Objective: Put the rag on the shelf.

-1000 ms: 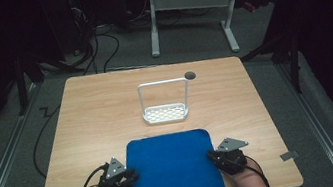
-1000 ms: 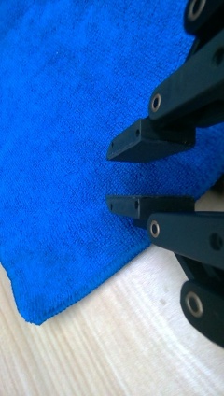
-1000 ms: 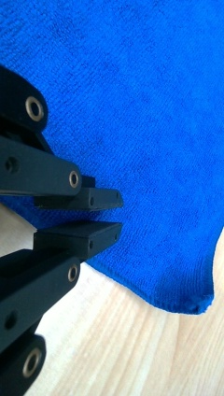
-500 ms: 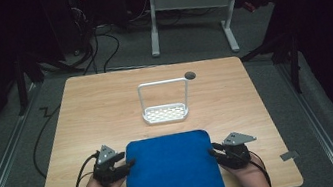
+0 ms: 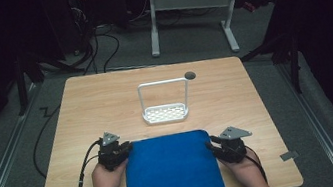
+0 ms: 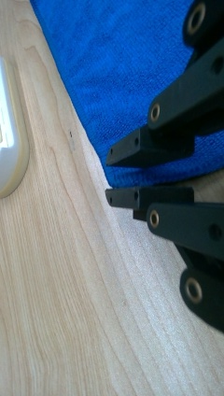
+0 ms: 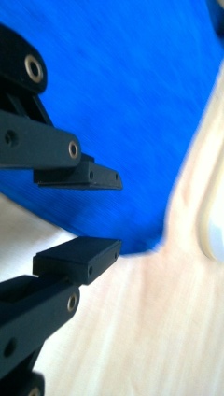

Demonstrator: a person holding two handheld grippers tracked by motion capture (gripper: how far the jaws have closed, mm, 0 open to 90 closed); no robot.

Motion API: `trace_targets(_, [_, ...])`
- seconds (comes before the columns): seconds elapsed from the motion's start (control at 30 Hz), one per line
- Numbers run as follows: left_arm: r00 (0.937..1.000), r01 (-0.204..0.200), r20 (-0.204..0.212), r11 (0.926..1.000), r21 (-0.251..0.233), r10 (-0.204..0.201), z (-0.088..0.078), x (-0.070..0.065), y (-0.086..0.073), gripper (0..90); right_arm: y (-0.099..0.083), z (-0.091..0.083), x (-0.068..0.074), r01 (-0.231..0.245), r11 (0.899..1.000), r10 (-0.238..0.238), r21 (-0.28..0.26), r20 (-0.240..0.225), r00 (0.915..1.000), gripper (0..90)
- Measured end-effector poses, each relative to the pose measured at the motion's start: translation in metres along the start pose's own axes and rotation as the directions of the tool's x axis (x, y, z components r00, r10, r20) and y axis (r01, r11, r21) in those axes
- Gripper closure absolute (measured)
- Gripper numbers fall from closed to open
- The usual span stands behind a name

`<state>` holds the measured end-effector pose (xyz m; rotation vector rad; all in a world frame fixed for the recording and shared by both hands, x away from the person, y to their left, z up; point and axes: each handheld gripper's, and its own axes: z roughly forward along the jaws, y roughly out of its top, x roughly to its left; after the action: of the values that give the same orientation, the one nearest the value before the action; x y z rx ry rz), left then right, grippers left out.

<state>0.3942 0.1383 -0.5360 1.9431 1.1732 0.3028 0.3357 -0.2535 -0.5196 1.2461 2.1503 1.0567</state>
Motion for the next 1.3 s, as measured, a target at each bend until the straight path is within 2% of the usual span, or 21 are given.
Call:
trace_targets(0.07, [0.9998,0.02,0.01,0.9998,-0.001,-0.02,0.0,0.002,0.0,82.6,0.005,0.005,-0.003,-0.012,1.0,0.012,0.01,0.01,0.9999,63.5])
trace_targets(0.1, [0.9997,0.023,0.014,0.9997,-0.001,-0.023,0.001,0.002,0.0,84.5,0.012,0.013,-0.007,-0.037,0.999,0.037,0.006,0.03,0.9989,63.1])
trace_targets(0.23, [0.9999,0.003,0.01,1.0,0.002,-0.003,0.001,0.0,0.0,86.2,0.021,0.028,-0.009,-0.032,0.998,0.031,0.045,0.039,0.9988,64.3])
trace_targets(0.33, [0.9999,0.005,0.016,1.0,0.003,-0.005,0.0,0.0,-0.001,87.0,0.024,0.041,-0.005,-0.005,0.993,-0.004,0.115,0.079,0.9969,71.6])
trace_targets(0.4, [0.9998,0.004,0.021,1.0,0.006,-0.004,0.0,0.001,-0.001,87.3,0.026,0.044,-0.005,-0.022,0.993,0.014,0.115,0.069,0.9975,81.7])
trace_targets(0.43, [0.9998,0.003,0.022,1.0,0.005,-0.003,0.0,0.001,-0.001,87.6,0.026,0.044,-0.004,-0.029,0.993,0.022,0.113,0.069,0.9974,86.1])
trace_targets(0.53, [0.9995,-0.013,0.028,0.9999,-0.004,0.013,-0.001,0.0,-0.002,87.8,0.025,0.039,-0.002,-0.033,0.997,0.029,0.071,0.059,0.9979,87.5])
trace_targets(0.63, [0.9987,-0.035,0.034,0.9986,-0.04,0.036,-0.007,-0.003,-0.003,87.9,0.02,0.032,0.002,-0.025,0.999,0.023,0.032,0.044,0.9988,87.6])
trace_targets(0.67, [0.9983,-0.043,0.036,0.9972,-0.061,0.045,-0.011,-0.004,-0.004,87.8,0.018,0.027,0.005,-0.005,1.0,0.005,0.012,0.042,0.9991,87.7])
trace_targets(0.7, [0.9983,-0.043,0.036,0.9972,-0.061,0.045,-0.011,-0.004,-0.004,87.8,0.018,0.027,0.005,-0.005,1.0,0.005,0.012,0.042,0.9991,87.7])
trace_targets(0.8, [0.998,-0.047,0.036,0.9936,-0.103,0.051,-0.02,-0.005,-0.004,87.8,0.018,0.021,0.009,-0.005,1.0,0.005,-0.021,0.026,0.9996,87.7])
trace_targets(0.97, [0.998,-0.044,0.036,0.9833,-0.176,0.052,-0.035,-0.009,-0.003,87.8,0.022,0.011,0.011,-0.013,0.997,0.015,-0.077,0.028,0.9995,87.8])
trace_targets(1.0, [0.9977,-0.046,0.04,0.9789,-0.199,0.055,-0.041,-0.01,-0.002,87.7,0.024,0.007,0.012,-0.013,0.995,0.016,-0.096,0.029,0.9995,87.9])
trace_targets(1.03, [0.9977,-0.046,0.04,0.9789,-0.199,0.055,-0.041,-0.01,-0.002,87.7,0.024,0.007,0.012,-0.013,0.995,0.016,-0.096,0.029,0.9995,87.9])
trace_targets(1.13, [0.9976,-0.043,0.043,0.9709,-0.236,0.055,-0.05,-0.012,-0.001,87.6,0.027,-0.002,0.014,-0.013,0.991,0.017,-0.135,0.031,0.9994,88.0])
trace_targets(1.27, [0.9967,-0.058,0.038,0.9533,-0.296,0.072,-0.063,-0.016,0.003,87.6,0.032,-0.017,0.015,-0.01,0.98,0.014,-0.199,0.023,0.9996,88.0])
trace_targets(1.3, [0.9965,-0.059,0.038,0.9471,-0.315,0.075,-0.066,-0.017,0.004,87.6,0.033,-0.02,0.016,-0.01,0.977,0.014,-0.213,0.017,0.9998,88.0])
